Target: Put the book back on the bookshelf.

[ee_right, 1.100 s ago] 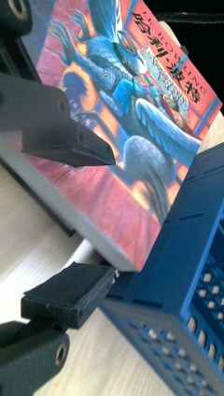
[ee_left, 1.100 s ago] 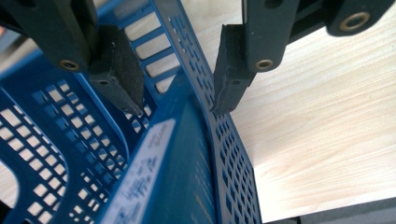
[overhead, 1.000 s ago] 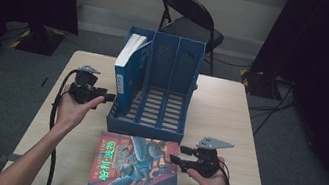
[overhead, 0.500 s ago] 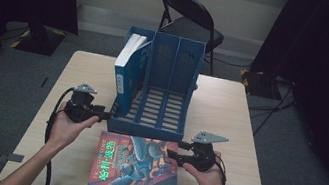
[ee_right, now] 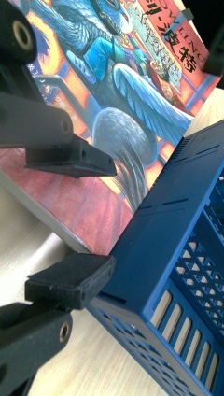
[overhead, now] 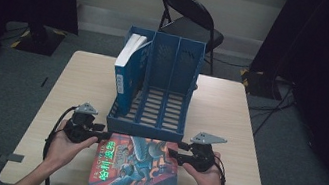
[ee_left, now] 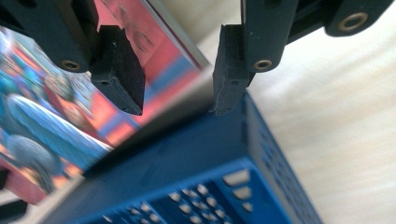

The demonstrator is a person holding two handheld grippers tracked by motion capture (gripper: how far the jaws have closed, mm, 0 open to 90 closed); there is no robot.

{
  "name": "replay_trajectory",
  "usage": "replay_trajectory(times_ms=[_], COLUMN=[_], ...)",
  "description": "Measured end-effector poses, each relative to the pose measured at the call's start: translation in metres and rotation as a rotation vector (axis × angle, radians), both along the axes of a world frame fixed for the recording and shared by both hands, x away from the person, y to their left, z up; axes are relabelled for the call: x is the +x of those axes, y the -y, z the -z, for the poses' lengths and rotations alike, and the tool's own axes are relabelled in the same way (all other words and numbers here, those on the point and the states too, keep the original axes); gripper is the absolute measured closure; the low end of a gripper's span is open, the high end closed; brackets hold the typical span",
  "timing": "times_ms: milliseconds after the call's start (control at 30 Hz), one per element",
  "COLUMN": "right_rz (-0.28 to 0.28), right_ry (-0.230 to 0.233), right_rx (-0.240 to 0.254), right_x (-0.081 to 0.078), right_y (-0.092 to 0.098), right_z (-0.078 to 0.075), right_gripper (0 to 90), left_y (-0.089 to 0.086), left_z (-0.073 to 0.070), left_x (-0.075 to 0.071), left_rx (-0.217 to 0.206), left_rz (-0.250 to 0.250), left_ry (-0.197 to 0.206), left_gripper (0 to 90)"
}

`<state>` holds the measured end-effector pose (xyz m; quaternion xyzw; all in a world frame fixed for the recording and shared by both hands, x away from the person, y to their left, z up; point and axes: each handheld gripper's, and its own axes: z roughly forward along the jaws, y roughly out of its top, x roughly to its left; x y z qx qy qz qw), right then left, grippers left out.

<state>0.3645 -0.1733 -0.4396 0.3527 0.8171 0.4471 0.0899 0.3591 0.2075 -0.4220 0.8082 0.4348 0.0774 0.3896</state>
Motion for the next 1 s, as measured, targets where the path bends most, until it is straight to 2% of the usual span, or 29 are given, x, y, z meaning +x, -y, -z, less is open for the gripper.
replay_trajectory(times_ms=[67, 167, 233, 333, 433, 500, 600, 733, 833, 1000], right_rz=[0.001, 0.0, 0.002, 0.003, 0.004, 0.007, 0.001, -0.002, -0.006, -0.004], right_ry=[0.001, 0.001, 0.003, 0.004, 0.003, 0.006, 0.004, 0.005, 0.007, 0.011], right_rx=[0.0, -0.001, -0.002, -0.003, -0.003, -0.007, -0.013, -0.017, -0.029, -0.044], right_x=[0.0, 0.0, 0.0, -0.001, -0.001, -0.001, -0.003, -0.006, -0.009, -0.016], right_y=[0.0, 0.0, 0.0, 0.0, 0.0, -0.001, 0.0, 0.0, 0.0, -0.001], right_z=[0.0, 0.0, 0.0, 0.001, 0.001, 0.0, -0.001, -0.001, -0.003, -0.004], right_gripper=[51.4, 51.7, 52.0, 52.0, 52.1, 52.3, 54.5, 56.3, 57.2, 58.2], left_y=[0.001, -0.003, -0.005, -0.003, -0.002, -0.003, -0.005, -0.01, -0.009, -0.01], left_z=[0.002, -0.001, -0.004, -0.003, 0.003, 0.006, 0.008, 0.015, 0.015, 0.014], left_x=[-0.006, -0.01, -0.016, -0.022, -0.022, -0.022, -0.022, -0.023, -0.024, -0.02], left_rx=[0.02, 0.0, -0.028, -0.007, 0.021, -0.003, -0.016, -0.082, -0.068, -0.072], left_rz=[-0.012, -0.017, -0.03, -0.021, -0.015, -0.027, -0.018, -0.031, -0.029, -0.026], left_ry=[0.025, 0.023, 0.075, 0.086, 0.059, 0.051, 0.056, 0.051, 0.068, 0.04], left_gripper=[53.8, 54.5, 57.0, 56.3, 58.7, 58.8, 58.8, 58.8, 58.7, 58.9])
